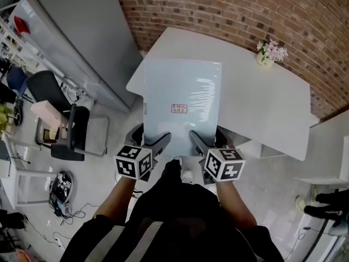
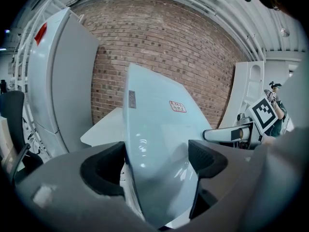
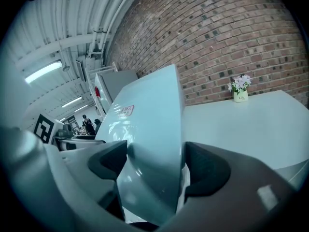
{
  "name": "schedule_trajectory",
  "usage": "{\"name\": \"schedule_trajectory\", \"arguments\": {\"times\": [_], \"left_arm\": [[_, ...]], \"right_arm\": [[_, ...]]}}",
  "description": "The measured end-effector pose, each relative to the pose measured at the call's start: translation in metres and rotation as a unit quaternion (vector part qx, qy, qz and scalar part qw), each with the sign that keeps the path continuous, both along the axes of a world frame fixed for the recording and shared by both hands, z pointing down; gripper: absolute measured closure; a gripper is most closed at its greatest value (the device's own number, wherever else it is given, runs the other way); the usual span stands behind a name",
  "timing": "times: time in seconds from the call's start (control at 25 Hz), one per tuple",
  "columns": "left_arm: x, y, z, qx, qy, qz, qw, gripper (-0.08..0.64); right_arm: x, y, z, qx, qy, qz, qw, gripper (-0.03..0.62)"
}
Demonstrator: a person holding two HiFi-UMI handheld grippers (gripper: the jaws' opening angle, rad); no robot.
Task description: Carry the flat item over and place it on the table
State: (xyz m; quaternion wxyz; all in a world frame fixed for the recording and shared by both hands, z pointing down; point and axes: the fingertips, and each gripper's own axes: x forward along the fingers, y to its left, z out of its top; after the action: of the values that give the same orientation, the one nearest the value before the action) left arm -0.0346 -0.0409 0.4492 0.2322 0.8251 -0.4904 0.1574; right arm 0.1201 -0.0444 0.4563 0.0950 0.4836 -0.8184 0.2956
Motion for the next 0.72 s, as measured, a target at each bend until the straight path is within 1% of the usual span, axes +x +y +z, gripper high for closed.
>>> {"name": "schedule_trajectory", "arguments": {"times": [0.28, 0.44, 0.72], "left_arm": [[0.009, -0.034, 0.013, -0.011, 0.002, 0.015, 0.9998, 0.133], [0.007, -0.059, 0.023, -0.021, 0.006, 0.019, 0.9996, 0.133], [0.004, -0.120, 0.037, -0.042, 0.014, 0.034, 0.9984, 0.132]], "right_arm": [[0.009, -0.029, 0.012, -0.013, 0.003, 0.016, 1.000, 0.216], [0.007, -0.052, 0.022, -0.024, 0.005, 0.024, 0.999, 0.216], [0.006, -0.108, 0.033, -0.046, 0.016, 0.041, 0.998, 0.215]]}}
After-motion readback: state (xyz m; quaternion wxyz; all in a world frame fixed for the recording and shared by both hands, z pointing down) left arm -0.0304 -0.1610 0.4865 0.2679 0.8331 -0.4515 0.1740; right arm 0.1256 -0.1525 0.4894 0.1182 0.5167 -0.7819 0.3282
